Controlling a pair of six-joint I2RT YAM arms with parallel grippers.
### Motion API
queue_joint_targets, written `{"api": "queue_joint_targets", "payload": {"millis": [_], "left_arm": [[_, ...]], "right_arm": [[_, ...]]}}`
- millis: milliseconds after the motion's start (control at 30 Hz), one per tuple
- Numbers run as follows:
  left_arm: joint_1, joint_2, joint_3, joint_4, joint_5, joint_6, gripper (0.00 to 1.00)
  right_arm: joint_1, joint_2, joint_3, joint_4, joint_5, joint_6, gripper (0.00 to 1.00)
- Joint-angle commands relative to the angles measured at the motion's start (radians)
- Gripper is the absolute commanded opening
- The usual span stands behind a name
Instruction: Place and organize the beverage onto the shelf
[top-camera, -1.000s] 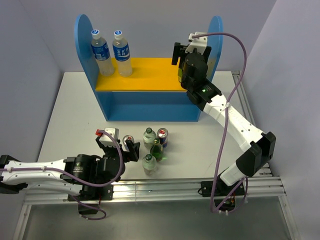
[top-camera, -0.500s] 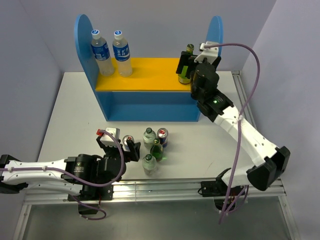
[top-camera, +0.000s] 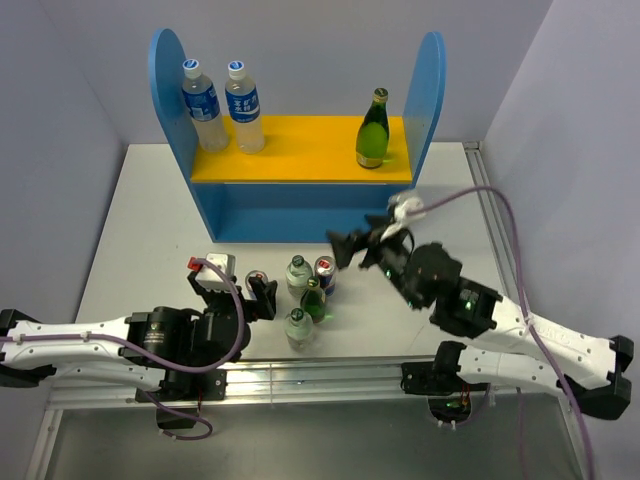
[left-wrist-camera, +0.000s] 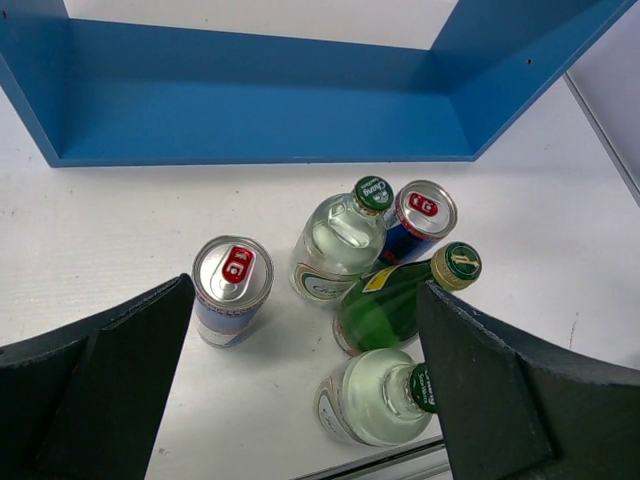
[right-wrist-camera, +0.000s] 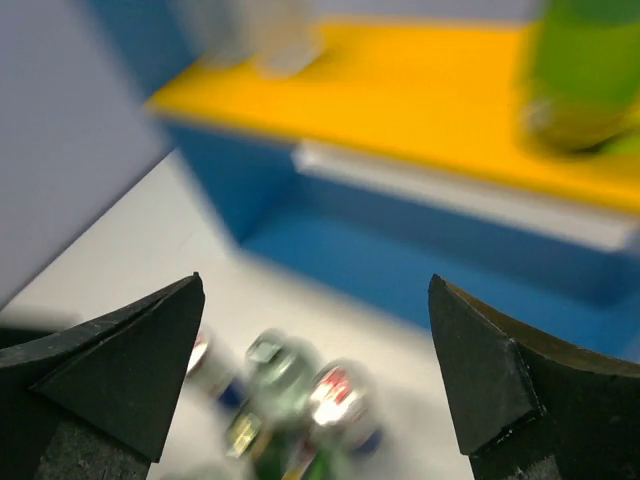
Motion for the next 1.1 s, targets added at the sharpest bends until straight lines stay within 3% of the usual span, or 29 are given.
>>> {"api": "queue_joint_targets", "payload": {"millis": [0,133,233,833,900,1067], "left_arm": [[-0.004,-0.018,0.03,0.01,-0.046,0.009,0.99],[-0.004,-0.042,0.021,0.078,-0.044,0.058,0.99],[-0.004,-0.056,0.01,0.11,-0.034,0.101,0.99],[-0.005,-0.025,0.005,0.078,-0.021,0.053,0.99],[-0.004,-0.03,0.004,0.072,-0.023,0.049,0.99],[-0.004,-0.041,-0.012,0.066,-0.02,0.03,0.99]], "right_arm": [[0.186,-0.044,-0.112,0.0,0.067,0.097,1.0],[0.368,-0.011,-0.225,0.013,0.163,0.224,1.0],[0.391,0.06,-0.245,0.044,0.16,0.26,1.0],[0.371,0.339,-0.256,0.247,0.274,0.24,0.98],[0.369,0.354,-0.258,0.257,0.294,0.243,0.94],[0.359,0.385,-0.255,0.245,0.341,0.266,0.72]]}}
